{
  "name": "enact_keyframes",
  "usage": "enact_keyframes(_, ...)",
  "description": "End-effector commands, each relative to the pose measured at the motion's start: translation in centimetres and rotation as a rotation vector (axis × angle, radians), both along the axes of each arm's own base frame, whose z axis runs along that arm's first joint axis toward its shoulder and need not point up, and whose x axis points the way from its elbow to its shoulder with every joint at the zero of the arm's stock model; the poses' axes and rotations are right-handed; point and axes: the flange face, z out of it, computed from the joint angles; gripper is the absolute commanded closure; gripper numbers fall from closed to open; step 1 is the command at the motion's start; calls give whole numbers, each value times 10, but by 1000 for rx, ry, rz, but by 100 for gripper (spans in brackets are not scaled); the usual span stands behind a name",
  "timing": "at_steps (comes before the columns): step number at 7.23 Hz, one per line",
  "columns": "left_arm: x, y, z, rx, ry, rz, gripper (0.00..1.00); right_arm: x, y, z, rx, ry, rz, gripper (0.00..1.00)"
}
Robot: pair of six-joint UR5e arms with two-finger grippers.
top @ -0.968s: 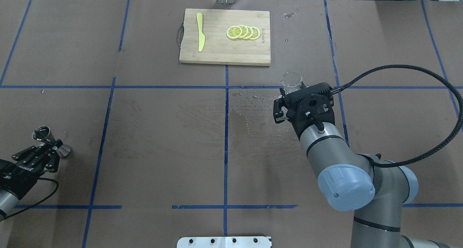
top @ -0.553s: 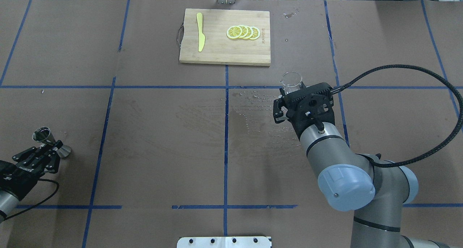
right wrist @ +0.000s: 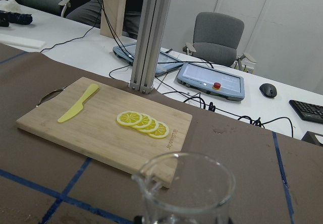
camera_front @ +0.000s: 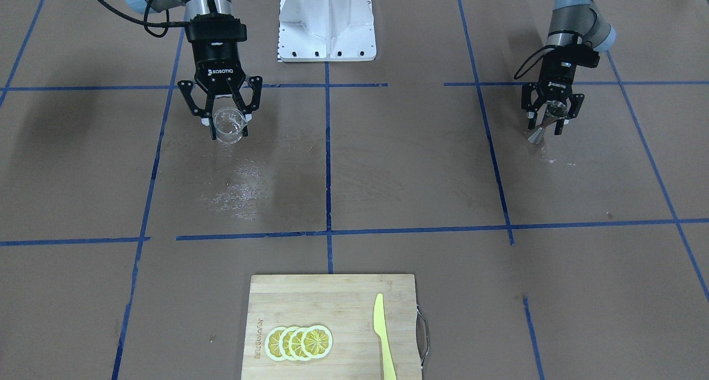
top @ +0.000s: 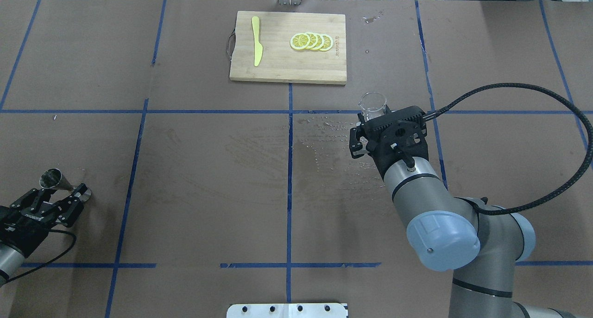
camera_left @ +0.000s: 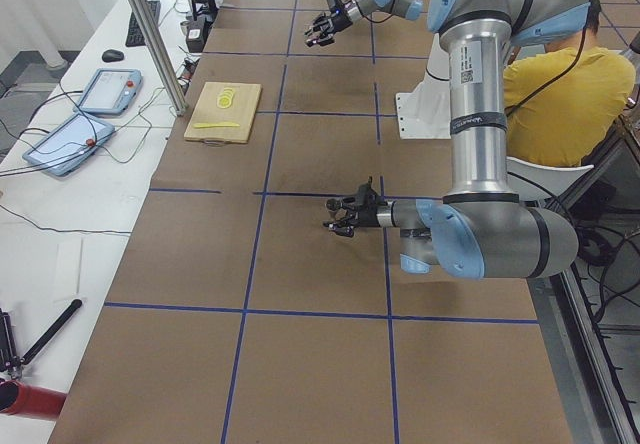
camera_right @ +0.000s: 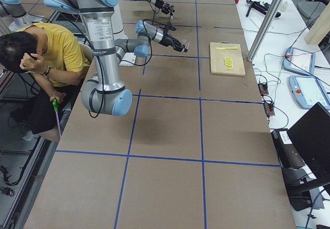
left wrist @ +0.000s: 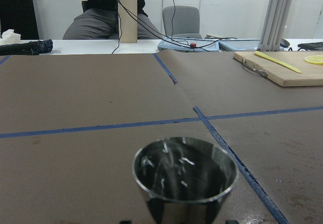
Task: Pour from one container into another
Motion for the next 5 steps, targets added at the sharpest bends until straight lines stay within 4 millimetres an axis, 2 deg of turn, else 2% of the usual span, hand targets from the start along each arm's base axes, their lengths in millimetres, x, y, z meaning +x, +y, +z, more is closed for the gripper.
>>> enact_keyframes(1,0,0,-3,1,7,7,1,1,0,-1,0,-1,1,100)
enact_keyframes(2,1,1,-8,1,20,17,0,1,0,-1,0,-1,1,100)
enact_keyframes(3,4,4,-24,-5,54,73,0,1,0,-2,1,-4,1,100)
enact_keyframes(4,5,6,-32,-13,67,118,0,1,0,-3,2,-7,1,100)
enact_keyframes(5,3,11,-26,-31,47,187,0,2,0,-2,2,-6,1,100)
